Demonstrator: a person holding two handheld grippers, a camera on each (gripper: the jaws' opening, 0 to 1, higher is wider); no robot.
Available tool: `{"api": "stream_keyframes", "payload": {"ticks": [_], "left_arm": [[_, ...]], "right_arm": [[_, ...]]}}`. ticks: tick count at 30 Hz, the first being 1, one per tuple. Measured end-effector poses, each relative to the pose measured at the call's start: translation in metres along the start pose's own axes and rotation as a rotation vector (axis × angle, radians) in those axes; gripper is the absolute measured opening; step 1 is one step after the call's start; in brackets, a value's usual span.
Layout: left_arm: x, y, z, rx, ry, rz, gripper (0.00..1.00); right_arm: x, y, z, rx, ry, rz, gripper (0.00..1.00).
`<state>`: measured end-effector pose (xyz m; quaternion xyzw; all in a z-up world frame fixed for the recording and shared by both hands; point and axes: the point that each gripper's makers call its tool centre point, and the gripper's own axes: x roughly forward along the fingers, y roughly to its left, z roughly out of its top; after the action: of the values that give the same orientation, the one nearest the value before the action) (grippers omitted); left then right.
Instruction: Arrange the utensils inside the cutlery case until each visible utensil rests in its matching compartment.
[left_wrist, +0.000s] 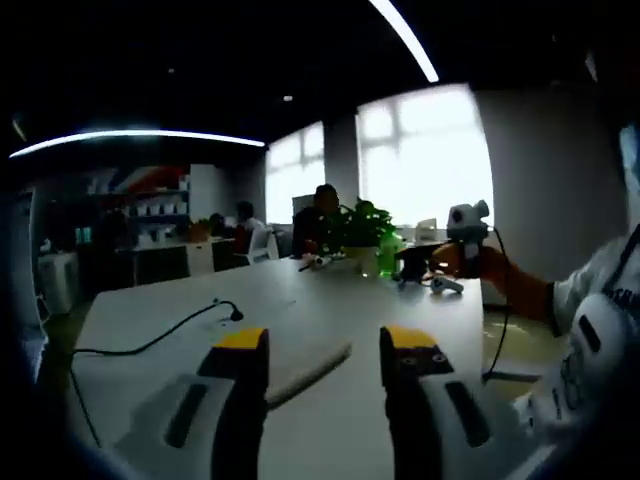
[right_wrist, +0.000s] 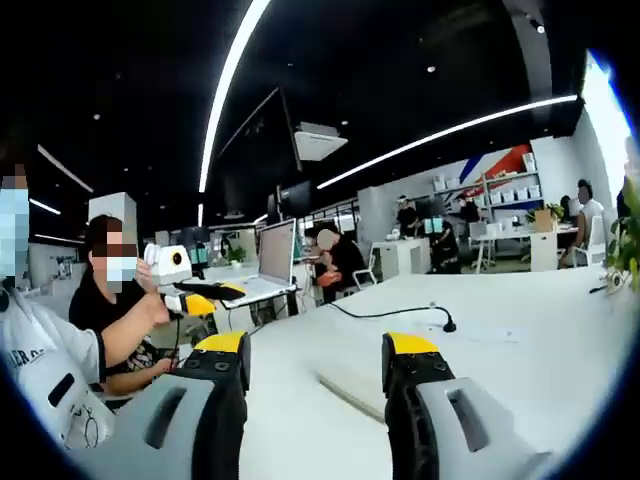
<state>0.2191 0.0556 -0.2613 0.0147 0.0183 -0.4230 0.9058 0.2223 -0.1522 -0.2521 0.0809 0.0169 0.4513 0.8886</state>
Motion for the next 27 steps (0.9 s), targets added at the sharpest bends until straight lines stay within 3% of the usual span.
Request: {"api": "stream_keyframes", "payload": {"ticks": [3,6,13,18,20,22,27], "left_arm": [[-0.014,0.002,0.007,-0.018,-0.062,0.021,0.50],[-0.026,0.005,0.013,-0.034,-0.102,0.040,0.50],[-0.044,0.002,0.013,0.025,-0.108,0.093,0.49],[-0.053,-0.019,0.005,0.058,-0.128,0.085,0.49],[-0.054,-0.032,-0.001,0.105,-0.121,0.081,0.49],[-0.050,-0.044,-0.006,0.134,-0.126,0.069,0.49],[-0.029,-0.072,-0.011,0.149,-0.123,-0.029,0.49]], "right_arm": [[-0.008,0.002,0.008,0.002,-0.072,-0.023,0.56],[-0.015,0.006,0.009,-0.005,-0.091,-0.042,0.55],[-0.036,0.013,0.024,-0.044,-0.179,-0.091,0.55],[-0.048,0.020,0.024,-0.034,-0.223,-0.093,0.55],[-0.056,0.024,0.025,-0.047,-0.251,-0.104,0.56],[-0.069,0.026,0.030,-0.051,-0.317,-0.131,0.56],[-0.090,0.025,0.026,-0.015,-0.370,-0.167,0.57]]}}
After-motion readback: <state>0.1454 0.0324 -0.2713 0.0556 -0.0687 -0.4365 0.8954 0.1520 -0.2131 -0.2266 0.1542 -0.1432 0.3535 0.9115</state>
